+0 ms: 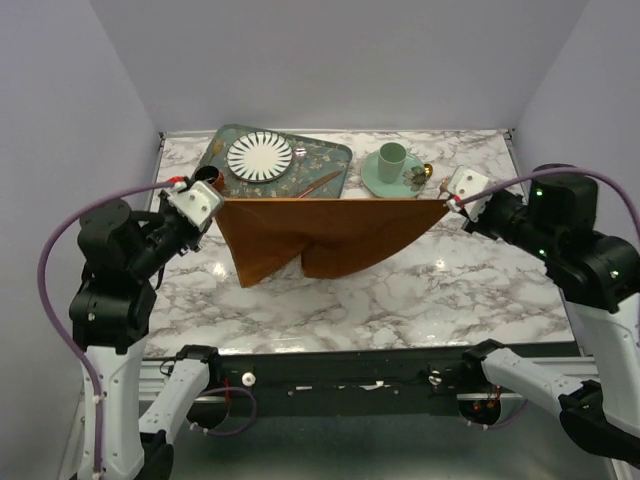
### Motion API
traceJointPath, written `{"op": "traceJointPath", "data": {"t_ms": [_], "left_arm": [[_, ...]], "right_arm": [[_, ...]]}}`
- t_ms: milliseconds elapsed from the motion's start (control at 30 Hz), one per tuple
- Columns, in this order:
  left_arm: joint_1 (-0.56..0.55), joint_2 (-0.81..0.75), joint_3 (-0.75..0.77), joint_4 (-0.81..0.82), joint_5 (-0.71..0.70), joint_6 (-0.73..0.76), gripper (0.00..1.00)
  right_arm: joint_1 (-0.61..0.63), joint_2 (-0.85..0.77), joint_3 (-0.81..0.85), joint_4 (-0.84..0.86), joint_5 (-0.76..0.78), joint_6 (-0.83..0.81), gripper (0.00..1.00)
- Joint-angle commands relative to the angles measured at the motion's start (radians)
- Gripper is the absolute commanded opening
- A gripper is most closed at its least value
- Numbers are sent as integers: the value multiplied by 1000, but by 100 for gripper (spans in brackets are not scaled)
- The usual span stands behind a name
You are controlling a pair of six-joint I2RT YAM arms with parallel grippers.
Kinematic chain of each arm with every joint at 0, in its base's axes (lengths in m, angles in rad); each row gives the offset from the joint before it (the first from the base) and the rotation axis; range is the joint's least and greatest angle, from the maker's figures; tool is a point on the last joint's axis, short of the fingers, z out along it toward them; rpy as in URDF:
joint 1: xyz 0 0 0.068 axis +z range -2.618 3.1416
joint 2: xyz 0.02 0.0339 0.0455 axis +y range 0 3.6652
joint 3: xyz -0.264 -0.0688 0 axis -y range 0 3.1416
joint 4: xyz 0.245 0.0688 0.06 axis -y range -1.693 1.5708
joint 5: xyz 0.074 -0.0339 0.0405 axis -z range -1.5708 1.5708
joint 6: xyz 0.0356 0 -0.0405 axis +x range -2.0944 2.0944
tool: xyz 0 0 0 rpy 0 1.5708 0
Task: Fold the napkin into a case and place the utensils inside
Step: Flatten out the crumpled napkin at the center of the board.
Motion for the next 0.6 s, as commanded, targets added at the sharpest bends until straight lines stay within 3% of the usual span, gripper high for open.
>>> {"op": "traceJointPath", "data": {"t_ms": [0, 67, 200, 433, 567], "left_arm": [[15, -109, 46, -3, 83, -23, 0], [13, -137, 97, -59, 155, 5, 0], [13, -175, 170, -139, 171, 6, 0], [13, -212, 242, -147, 142, -64, 0], [15, -165, 198, -138, 70, -78, 0]], "right_arm": [[-11, -11, 261, -275, 73, 5, 1], [-12, 17, 400, -360, 10, -9, 1], [-11, 11, 526, -492, -21, -49, 1], [-11, -14, 617, -468, 90, -42, 1], [-12, -25, 501, -365, 144, -28, 1]]}}
